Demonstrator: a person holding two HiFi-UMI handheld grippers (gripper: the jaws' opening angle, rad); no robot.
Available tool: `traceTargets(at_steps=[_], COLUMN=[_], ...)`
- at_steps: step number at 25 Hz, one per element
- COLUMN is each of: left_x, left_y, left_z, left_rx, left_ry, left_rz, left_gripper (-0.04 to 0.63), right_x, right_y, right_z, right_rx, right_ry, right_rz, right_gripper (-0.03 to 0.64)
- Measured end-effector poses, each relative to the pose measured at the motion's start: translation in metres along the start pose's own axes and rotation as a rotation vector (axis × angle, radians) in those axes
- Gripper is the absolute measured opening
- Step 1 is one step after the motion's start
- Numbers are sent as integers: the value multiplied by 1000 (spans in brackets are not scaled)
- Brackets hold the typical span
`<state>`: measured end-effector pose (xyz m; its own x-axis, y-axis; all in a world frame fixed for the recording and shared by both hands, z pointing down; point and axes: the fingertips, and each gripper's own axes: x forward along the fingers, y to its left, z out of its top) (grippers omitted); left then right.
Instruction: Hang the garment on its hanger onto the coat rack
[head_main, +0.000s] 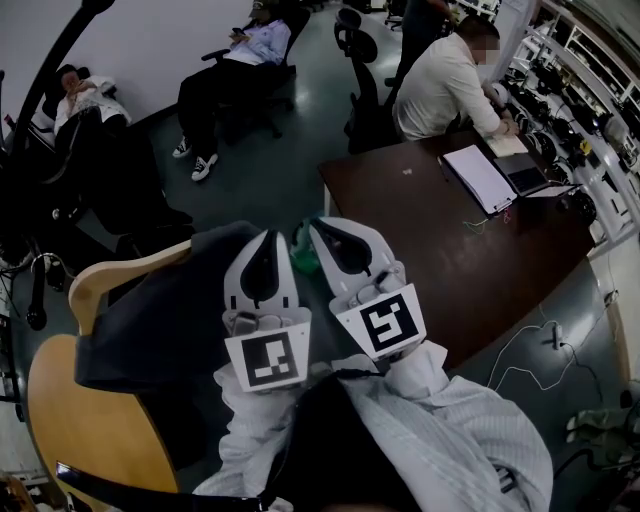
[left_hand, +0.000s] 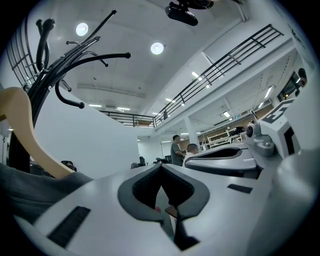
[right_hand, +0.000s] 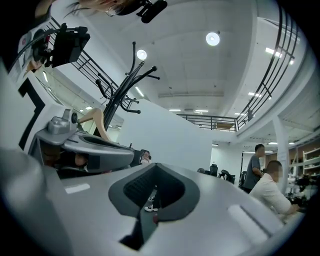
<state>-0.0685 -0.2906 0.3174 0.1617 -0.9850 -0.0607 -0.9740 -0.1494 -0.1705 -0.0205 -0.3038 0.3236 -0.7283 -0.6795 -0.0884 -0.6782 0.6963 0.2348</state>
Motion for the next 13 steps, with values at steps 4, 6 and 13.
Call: traceTargets(at_steps=[4, 6, 13], left_x=[0, 0, 3], left_y=[2, 3, -1], left_z=[0, 0, 1], left_rx=[5, 11, 17], left_ry=[-2, -1, 3], left_rz=[4, 4, 2], left_gripper=[5, 5, 5], right_x=[2, 3, 2], right_y=[0, 1, -3], right_z=[1, 0, -3], right_rx=[2, 0, -5], right_ry=[-5, -1, 12], right_rz=[-2, -1, 5], right_gripper=[0, 0, 0])
